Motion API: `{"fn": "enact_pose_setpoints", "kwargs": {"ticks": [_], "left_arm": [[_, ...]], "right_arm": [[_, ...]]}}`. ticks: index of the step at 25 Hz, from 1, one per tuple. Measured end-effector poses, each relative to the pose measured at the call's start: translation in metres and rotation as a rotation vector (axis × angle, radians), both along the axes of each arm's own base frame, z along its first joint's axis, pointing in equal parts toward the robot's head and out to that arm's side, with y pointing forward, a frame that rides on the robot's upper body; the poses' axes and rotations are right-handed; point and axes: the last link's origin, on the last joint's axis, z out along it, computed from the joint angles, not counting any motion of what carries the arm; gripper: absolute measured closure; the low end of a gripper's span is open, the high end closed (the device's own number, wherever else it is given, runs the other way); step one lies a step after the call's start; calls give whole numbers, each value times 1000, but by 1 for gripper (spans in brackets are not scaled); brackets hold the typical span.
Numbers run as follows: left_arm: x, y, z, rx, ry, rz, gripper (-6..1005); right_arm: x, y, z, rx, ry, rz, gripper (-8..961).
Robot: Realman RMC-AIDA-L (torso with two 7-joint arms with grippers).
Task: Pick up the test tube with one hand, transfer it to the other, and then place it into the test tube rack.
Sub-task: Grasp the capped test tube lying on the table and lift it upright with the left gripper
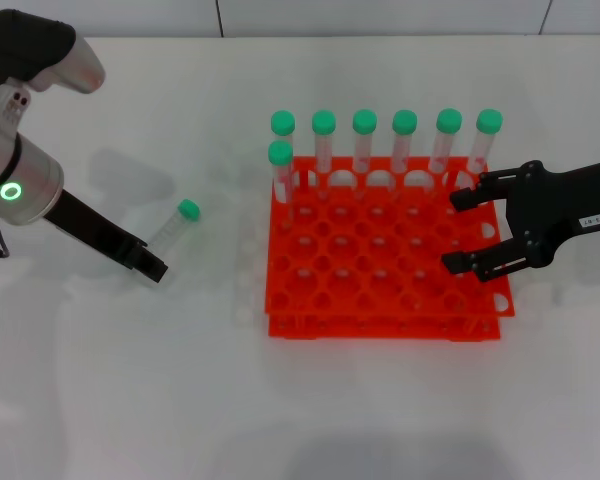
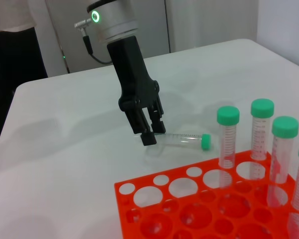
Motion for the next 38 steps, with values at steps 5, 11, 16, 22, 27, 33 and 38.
{"fn": "enact_pose_setpoints", "kwargs": {"ticks": [5,11,16,22,27,33,38], "left_arm": [[-4,0,1,4,30,16,532],[-4,0,-1,8,36,19,537],[-2,1,-5,-6,37,18,577],[-2,2,-7,-9,46,18,694],[1,4,-3,2,40,10,793],[25,6,33,100,-47,-65,810],[54,6,65,217,-122,-212,806]], "right_arm": [[-1,1,0,0,-4,3,110],[-2,1,-3,0,-2,8,110],[-2,0,-3,5,-2,12,110],[-2,0,-3,5,-2,13,110],[-2,0,-3,8,-1,12,110],[-3,0,0,12,0,16,110],[-1,-2,3,23,-1,19,110]]}}
